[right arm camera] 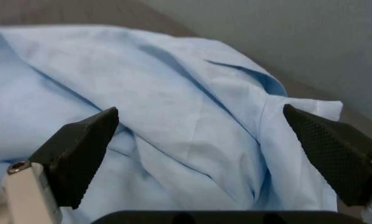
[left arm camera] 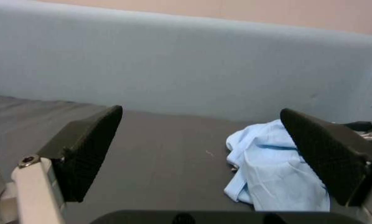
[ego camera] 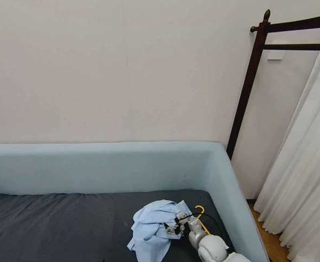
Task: Pick up the clothes from the sofa and hang them on the clothes hanger.
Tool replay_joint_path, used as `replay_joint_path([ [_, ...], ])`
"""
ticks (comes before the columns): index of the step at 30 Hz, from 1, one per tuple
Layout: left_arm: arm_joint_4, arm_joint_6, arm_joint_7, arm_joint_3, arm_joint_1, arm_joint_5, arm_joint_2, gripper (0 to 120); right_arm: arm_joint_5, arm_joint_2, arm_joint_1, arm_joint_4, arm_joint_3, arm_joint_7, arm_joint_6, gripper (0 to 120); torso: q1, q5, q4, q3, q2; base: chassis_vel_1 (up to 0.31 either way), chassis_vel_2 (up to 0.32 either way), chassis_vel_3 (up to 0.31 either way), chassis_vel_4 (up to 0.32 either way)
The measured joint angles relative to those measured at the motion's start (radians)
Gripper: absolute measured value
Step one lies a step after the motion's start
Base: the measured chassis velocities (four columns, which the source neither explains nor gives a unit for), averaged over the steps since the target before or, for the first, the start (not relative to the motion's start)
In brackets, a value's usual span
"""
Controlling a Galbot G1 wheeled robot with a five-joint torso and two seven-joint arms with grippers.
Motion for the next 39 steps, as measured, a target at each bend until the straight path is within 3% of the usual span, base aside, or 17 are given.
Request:
replay_joint_path([
  [7, -0.004, 0.0, -0.003, -0.005, 0.001, -0.003, -0.004, 100, -0.092, 0.033, 0.027, -0.096, -0.03, -0.031, 0.033, 86, 0.0, -0.0001, -0.0003, 0.0, 0.0, 0.0, 0.0, 0.0, 0.0],
  [8, -0.004, 0.0, -0.003, -0.005, 0.0, -0.005, -0.005, 100, -0.115, 0.035, 0.027, -0.104, -0.039, -0.04, 0.041, 75, 0.0, 0.0, -0.0004, 0.0, 0.0, 0.0, 0.0, 0.0, 0.0],
  [15, -0.004, -0.001, -0.006, -0.006, -0.01, -0.011, -0.011, 100, -0.178, 0.063, 0.038, -0.158, -0.059, -0.051, 0.081, 52, 0.0, -0.0001, -0.0007, 0.0, 0.0, 0.0, 0.0, 0.0, 0.0],
  [19, -0.003, -0.008, -0.006, -0.006, -0.013, -0.012, -0.016, 100, -0.191, 0.113, 0.056, -0.209, -0.039, -0.037, 0.111, 32, 0.0, 0.0, -0.0001, 0.0, 0.0, 0.0, 0.0, 0.0, 0.0],
  [28, 0.01, -0.028, -0.006, -0.006, -0.015, -0.018, -0.015, 100, -0.188, 0.119, 0.048, -0.197, -0.036, -0.021, 0.124, 1, 0.0, 0.0001, -0.0002, 0.0, 0.0, 0.0, 0.0, 0.0, 0.0],
  [36, 0.023, -0.036, -0.006, -0.003, -0.02, -0.025, -0.036, 100, -0.145, 0.053, 0.028, -0.087, -0.042, -0.004, 0.126, 0, 0.0, 0.0004, -0.0002, 0.0, 0.0, 0.0, 0.0, 0.0, 0.0],
  [39, 0.027, -0.038, -0.007, -0.003, -0.025, -0.036, -0.048, 100, -0.103, -0.015, 0.027, 0.043, -0.04, 0.006, 0.116, 0, 0.0, 0.0004, -0.0003, 0.0, 0.0, 0.0, 0.0, 0.0, 0.0],
])
